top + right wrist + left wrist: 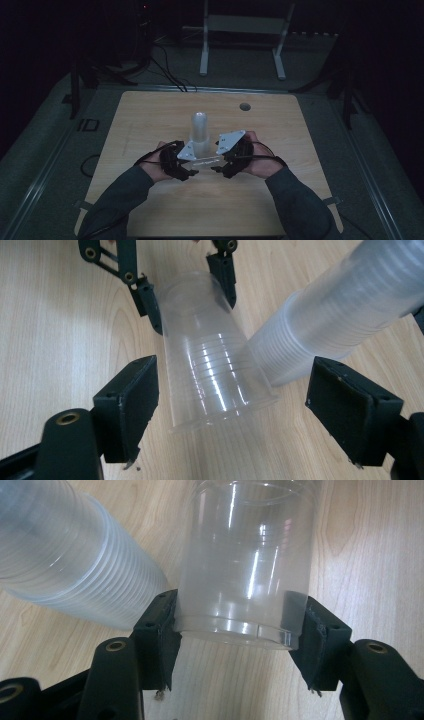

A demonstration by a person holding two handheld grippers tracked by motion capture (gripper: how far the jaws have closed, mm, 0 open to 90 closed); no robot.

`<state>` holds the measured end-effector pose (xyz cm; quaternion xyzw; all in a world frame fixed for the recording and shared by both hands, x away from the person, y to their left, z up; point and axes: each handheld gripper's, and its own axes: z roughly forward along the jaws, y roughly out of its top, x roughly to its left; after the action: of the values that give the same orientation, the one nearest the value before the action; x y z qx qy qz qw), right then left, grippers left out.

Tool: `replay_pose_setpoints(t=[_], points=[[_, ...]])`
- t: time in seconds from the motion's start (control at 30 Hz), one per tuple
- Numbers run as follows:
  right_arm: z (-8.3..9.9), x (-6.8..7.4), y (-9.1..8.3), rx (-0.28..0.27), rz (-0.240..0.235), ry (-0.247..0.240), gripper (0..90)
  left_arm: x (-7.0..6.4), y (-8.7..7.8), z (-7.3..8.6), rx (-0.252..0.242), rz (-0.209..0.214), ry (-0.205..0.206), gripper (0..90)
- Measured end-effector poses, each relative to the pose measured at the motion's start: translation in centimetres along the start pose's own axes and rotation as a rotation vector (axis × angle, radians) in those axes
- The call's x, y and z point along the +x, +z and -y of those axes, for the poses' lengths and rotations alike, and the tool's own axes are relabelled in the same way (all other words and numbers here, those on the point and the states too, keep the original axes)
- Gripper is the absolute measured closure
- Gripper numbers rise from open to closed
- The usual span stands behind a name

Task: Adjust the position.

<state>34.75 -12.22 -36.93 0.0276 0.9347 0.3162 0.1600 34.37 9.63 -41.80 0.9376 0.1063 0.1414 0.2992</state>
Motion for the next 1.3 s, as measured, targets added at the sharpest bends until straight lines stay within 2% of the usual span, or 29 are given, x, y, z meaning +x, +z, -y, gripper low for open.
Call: replay_pose_setpoints(t=[0.27, 0.43, 0.63, 0.8, 1.3], points=[[0.3, -0.4, -0.6, -0.021, 0.018, 0.026, 20.6, 0.0, 0.1, 0.6, -0.022, -0.005, -0.025, 41.8], [0.5, -0.6, -0.8, -0.034, 0.022, 0.058, 20.7, 0.2, 0.0, 1.1, -0.056, -0.003, -0.056, 41.8], [0.7, -1.0, -1.1, -0.048, 0.038, 0.094, 20.7, 0.2, -0.1, 1.5, -0.077, -0.014, -0.074, 41.8], [0.9, -1.1, -1.3, -0.062, 0.041, 0.107, 22.4, 0.3, -0.2, 1.7, -0.106, -0.018, -0.093, 41.7], [1.5, -1.6, -1.9, -0.108, 0.061, 0.159, 22.3, 0.4, -0.6, 2.2, -0.168, -0.037, -0.125, 41.7]])
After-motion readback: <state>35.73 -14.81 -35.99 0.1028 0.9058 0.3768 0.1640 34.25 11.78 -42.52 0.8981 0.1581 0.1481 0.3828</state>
